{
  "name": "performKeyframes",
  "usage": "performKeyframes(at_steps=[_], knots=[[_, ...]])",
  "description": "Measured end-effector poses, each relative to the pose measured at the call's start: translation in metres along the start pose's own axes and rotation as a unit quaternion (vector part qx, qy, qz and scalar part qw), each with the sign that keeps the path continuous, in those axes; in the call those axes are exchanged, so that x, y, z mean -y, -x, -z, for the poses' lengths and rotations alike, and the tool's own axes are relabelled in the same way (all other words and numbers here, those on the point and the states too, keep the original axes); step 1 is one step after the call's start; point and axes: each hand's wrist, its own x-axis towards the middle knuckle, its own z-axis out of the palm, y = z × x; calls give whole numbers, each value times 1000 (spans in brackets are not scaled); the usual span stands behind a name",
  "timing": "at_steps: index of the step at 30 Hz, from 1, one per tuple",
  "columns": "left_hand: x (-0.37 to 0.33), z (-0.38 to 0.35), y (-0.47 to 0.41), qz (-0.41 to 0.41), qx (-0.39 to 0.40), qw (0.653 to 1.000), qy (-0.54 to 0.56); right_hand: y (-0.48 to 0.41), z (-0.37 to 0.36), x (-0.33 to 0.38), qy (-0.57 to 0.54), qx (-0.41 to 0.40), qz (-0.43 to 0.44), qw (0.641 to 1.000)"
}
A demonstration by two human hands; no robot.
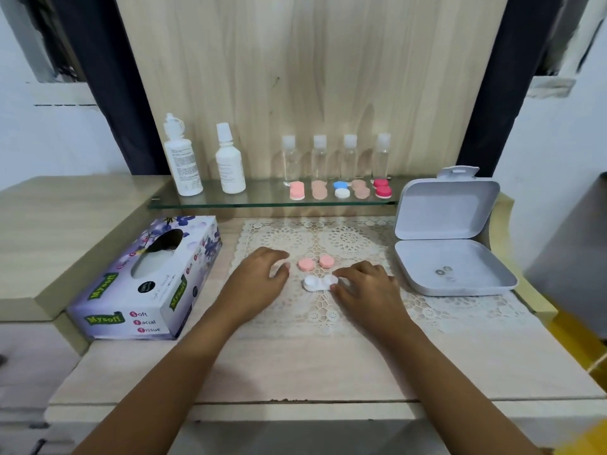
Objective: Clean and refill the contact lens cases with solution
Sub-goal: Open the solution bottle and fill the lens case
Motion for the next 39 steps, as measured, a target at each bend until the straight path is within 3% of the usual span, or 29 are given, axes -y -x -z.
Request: performKeyframes(at_steps=[5, 9, 18, 28, 39], knots=[[-4, 31, -53, 61, -205, 975, 61, 1, 1, 1, 13, -3, 9, 1000], [1, 47, -103, 138, -264, 952, 75, 2, 1, 0, 22, -8, 18, 1000], [29, 56, -160, 230, -234, 940, 98, 1, -7, -5, 30, -51, 38, 998], [25, 60, -146, 197, -244, 934, 173, -1, -4, -4, 36, -40, 39, 998], [-16, 41, -43, 140, -228, 943, 197, 0, 2, 0, 36, -11, 33, 999]])
